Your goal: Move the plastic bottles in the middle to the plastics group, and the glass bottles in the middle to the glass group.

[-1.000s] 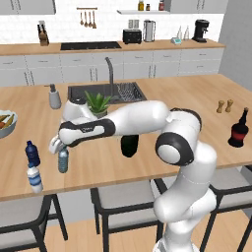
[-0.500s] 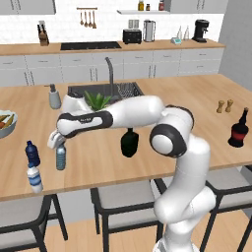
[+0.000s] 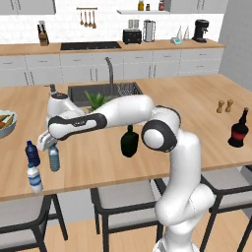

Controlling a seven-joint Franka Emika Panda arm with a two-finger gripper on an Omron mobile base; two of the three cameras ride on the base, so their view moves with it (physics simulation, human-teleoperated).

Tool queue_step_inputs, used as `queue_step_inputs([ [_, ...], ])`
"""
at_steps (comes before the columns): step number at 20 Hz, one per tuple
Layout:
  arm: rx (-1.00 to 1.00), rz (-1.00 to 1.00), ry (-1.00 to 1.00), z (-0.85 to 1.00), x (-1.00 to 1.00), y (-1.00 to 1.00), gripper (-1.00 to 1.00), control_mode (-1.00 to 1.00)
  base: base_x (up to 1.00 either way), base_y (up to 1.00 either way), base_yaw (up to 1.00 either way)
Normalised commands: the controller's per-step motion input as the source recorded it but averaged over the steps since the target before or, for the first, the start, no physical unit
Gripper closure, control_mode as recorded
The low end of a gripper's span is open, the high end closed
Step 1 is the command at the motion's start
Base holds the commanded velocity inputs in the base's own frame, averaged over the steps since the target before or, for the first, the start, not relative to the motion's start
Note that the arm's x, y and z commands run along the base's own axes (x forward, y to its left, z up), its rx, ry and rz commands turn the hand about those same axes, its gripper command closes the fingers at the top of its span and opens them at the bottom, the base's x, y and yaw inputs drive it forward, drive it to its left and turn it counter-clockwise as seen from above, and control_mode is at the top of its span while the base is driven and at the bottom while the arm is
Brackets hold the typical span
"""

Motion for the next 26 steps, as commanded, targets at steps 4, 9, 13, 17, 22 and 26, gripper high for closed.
queue_step_inputs([
  [4, -0.09, 0.00, 0.00, 0.00, 0.18, 0.28, 1.00, -1.00, 0.00, 0.00, 0.00],
  [9, -0.04, 0.00, 0.00, 0.00, 0.09, 0.31, 1.00, -1.00, 0.00, 0.00, 0.00],
  [13, 0.00, 0.00, 0.00, 0.00, 0.03, 0.16, 1.00, -1.00, 0.00, 0.00, 0.00],
  [17, -0.02, 0.00, -0.01, -0.09, 0.00, 0.00, 1.00, -1.00, 0.00, 0.00, 0.00],
  [22, -0.05, 0.00, -0.06, -0.16, 0.00, 0.00, 1.00, -1.00, 0.00, 0.00, 0.00],
  [26, 0.00, 0.00, -0.05, -0.20, 0.00, 0.00, 1.00, -1.00, 0.00, 0.00, 0.00],
])
